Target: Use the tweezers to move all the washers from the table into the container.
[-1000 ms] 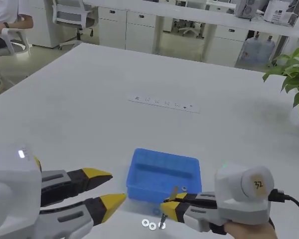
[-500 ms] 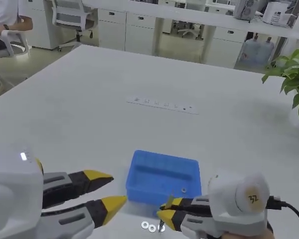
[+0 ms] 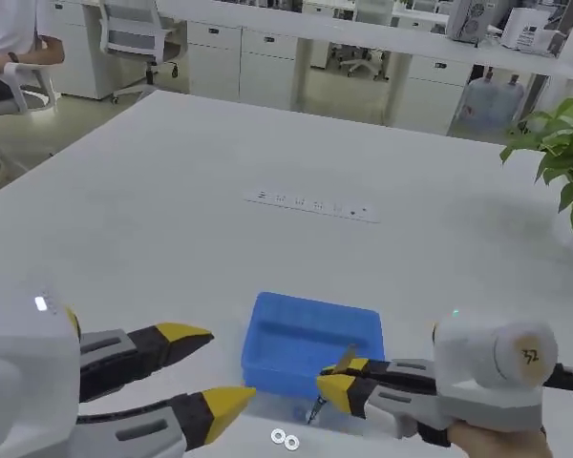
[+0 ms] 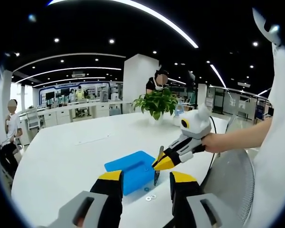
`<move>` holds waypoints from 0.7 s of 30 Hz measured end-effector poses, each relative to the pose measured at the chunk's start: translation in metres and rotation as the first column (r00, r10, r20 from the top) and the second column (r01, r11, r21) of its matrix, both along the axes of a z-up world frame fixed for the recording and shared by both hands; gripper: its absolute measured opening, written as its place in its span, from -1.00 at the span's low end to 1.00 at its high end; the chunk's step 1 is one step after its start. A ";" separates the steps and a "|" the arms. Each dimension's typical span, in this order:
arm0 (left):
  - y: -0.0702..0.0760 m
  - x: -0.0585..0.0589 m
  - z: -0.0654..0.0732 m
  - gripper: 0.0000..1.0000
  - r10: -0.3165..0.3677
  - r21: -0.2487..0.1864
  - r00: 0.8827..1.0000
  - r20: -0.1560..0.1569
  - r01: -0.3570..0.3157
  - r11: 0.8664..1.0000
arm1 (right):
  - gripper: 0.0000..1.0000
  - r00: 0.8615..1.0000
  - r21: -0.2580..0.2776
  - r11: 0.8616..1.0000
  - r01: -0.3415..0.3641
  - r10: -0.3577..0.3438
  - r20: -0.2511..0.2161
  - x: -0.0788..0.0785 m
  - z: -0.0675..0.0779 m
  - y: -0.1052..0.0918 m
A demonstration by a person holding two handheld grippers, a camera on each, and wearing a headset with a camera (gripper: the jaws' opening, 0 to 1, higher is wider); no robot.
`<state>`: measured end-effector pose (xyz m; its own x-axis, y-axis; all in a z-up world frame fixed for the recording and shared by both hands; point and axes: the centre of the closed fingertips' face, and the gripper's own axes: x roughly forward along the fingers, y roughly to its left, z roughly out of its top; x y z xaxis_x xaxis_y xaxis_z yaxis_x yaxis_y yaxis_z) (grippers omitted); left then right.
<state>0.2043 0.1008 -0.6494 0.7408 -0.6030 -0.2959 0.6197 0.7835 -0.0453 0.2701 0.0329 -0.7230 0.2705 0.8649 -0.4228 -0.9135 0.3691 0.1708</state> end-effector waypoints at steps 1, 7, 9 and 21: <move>0.001 0.001 0.001 -0.15 0.006 -0.004 1.000 0.001 -0.006 1.000 | -0.97 1.000 0.004 1.000 0.001 -0.001 0.003 0.002 0.003 0.000; 0.004 0.004 0.009 0.12 0.037 -0.040 0.999 0.023 -0.036 0.999 | -0.97 0.999 0.038 0.998 0.045 -0.046 0.021 0.024 0.021 -0.003; 0.006 0.005 0.010 0.23 0.051 -0.045 0.998 0.027 -0.050 0.998 | -0.97 0.998 0.035 0.998 0.060 -0.061 0.019 0.032 0.022 -0.004; 0.029 0.004 0.018 0.65 0.156 -0.079 0.987 0.044 -0.152 0.985 | -0.97 0.989 -0.043 0.990 0.137 -0.139 -0.043 0.074 -0.007 -0.007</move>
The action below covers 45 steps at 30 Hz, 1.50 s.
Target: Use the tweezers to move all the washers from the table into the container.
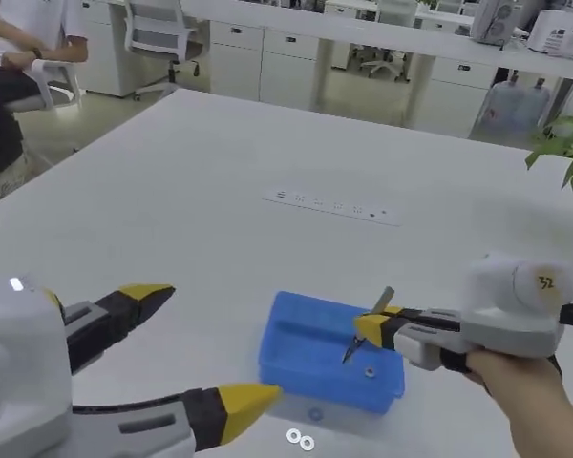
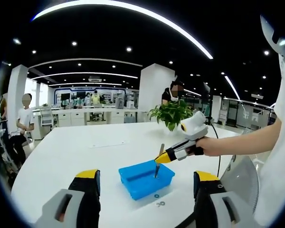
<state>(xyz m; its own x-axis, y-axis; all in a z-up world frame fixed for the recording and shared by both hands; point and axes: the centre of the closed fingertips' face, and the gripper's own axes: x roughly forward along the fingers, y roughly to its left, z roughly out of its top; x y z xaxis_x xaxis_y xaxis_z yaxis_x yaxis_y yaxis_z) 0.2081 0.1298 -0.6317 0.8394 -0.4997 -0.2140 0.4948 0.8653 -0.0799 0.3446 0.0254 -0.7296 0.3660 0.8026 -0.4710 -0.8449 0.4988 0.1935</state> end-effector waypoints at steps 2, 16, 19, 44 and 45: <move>0.002 0.000 0.001 0.69 0.010 -0.005 1.000 0.003 -0.010 1.000 | -0.97 1.000 -0.018 1.000 0.006 -0.006 -0.009 0.003 -0.006 0.000; 0.004 0.001 -0.003 0.74 0.016 -0.008 1.000 -0.011 -0.016 1.000 | -0.97 1.000 -0.101 0.995 0.011 -0.014 -0.028 0.017 -0.032 -0.002; 0.004 0.001 -0.003 0.74 0.017 -0.008 1.000 -0.012 -0.017 1.000 | -0.97 1.000 -0.105 0.994 0.015 -0.017 -0.021 0.019 -0.033 -0.004; -0.005 0.002 -0.010 0.69 -0.015 -0.015 0.999 -0.031 0.015 1.000 | -0.96 0.997 0.186 0.980 -0.076 0.073 0.024 -0.049 0.031 0.015; -0.006 0.002 -0.010 0.69 -0.019 -0.013 0.999 -0.032 0.019 1.000 | -0.96 0.997 0.181 0.980 -0.076 0.074 0.019 -0.051 0.027 0.016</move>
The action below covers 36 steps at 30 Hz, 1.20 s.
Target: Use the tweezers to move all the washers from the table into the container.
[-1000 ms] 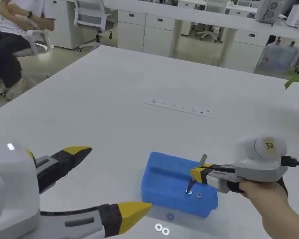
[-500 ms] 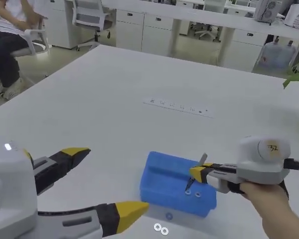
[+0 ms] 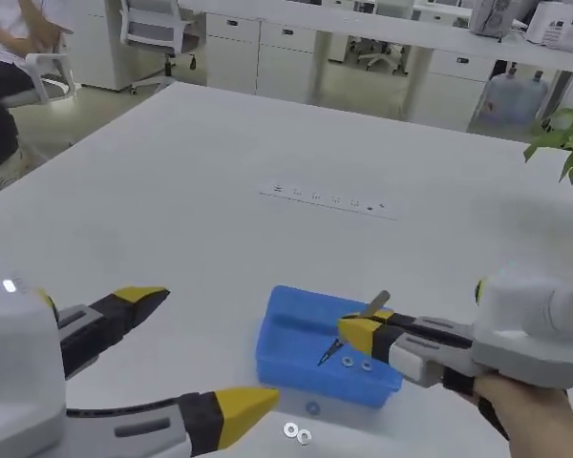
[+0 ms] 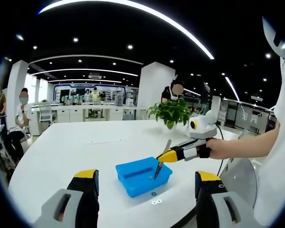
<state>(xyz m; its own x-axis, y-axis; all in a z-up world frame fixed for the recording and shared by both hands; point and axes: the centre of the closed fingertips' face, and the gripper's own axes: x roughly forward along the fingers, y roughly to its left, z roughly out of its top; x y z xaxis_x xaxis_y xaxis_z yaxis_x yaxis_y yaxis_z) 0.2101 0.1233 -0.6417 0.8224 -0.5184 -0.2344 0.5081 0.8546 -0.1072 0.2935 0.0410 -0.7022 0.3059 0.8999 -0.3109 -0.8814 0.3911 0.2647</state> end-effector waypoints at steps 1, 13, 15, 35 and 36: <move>-0.001 0.000 0.000 0.69 -0.003 0.001 1.000 0.000 0.003 1.000 | -0.96 1.000 -0.011 1.000 -0.006 0.006 -0.005 -0.002 -0.007 0.001; 0.003 -0.003 -0.001 0.69 0.008 0.001 1.000 -0.008 -0.008 1.000 | -0.95 0.995 -0.224 0.973 -0.061 0.077 0.065 -0.013 -0.058 0.016; 0.005 -0.004 -0.002 0.68 0.013 0.001 1.000 -0.010 -0.013 1.000 | -0.95 0.995 -0.232 0.970 -0.067 0.084 0.063 -0.014 -0.062 0.018; -0.007 -0.003 -0.001 0.69 -0.027 0.004 1.000 -0.013 0.027 1.000 | -0.95 0.993 -0.244 0.965 -0.095 0.109 0.045 -0.019 -0.065 0.016; -0.007 -0.003 -0.001 0.69 -0.028 0.004 1.000 -0.012 0.028 1.000 | -0.95 0.993 -0.247 0.964 -0.095 0.110 0.049 -0.019 -0.065 0.016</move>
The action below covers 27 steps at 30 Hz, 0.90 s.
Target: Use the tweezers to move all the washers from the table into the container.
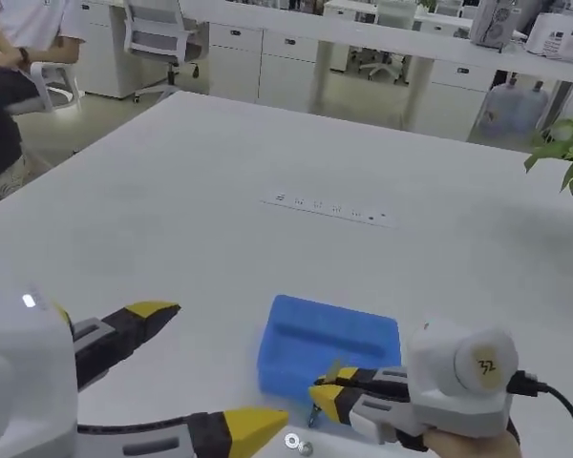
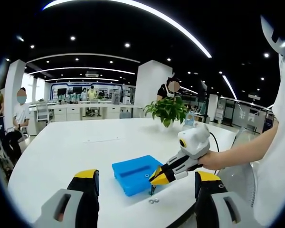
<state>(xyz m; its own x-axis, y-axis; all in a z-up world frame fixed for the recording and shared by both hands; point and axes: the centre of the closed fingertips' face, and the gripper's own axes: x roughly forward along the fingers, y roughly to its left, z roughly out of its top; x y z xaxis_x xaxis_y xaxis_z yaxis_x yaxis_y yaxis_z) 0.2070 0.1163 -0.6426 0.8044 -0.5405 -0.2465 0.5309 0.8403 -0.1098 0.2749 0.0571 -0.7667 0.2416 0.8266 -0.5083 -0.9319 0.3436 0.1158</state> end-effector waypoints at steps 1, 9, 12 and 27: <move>0.000 0.000 0.000 0.68 -0.001 0.000 1.000 0.000 0.001 1.000 | -0.95 1.000 -0.004 1.000 -0.003 0.003 0.001 0.000 0.000 0.000; 0.003 -0.001 -0.001 0.68 0.004 0.002 1.000 -0.002 -0.004 1.000 | -0.96 0.999 0.067 0.998 0.004 -0.001 -0.048 -0.004 0.015 0.001; 0.004 -0.002 -0.002 0.68 0.008 -0.002 1.000 -0.003 -0.008 1.000 | -0.96 0.999 0.097 0.995 0.017 -0.012 -0.053 0.000 0.026 -0.001; 0.004 -0.002 -0.004 0.67 0.002 -0.007 1.000 -0.004 -0.002 1.000 | -0.97 0.996 0.251 0.964 0.087 -0.083 -0.027 0.039 0.080 -0.004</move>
<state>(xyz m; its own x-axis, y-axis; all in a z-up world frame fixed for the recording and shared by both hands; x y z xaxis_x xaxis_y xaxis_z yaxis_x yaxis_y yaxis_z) 0.2045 0.1208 -0.6464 0.8047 -0.5406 -0.2453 0.5288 0.8405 -0.1179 0.3142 0.0527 -0.6863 0.3097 0.9051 -0.2914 -0.8979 0.3792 0.2236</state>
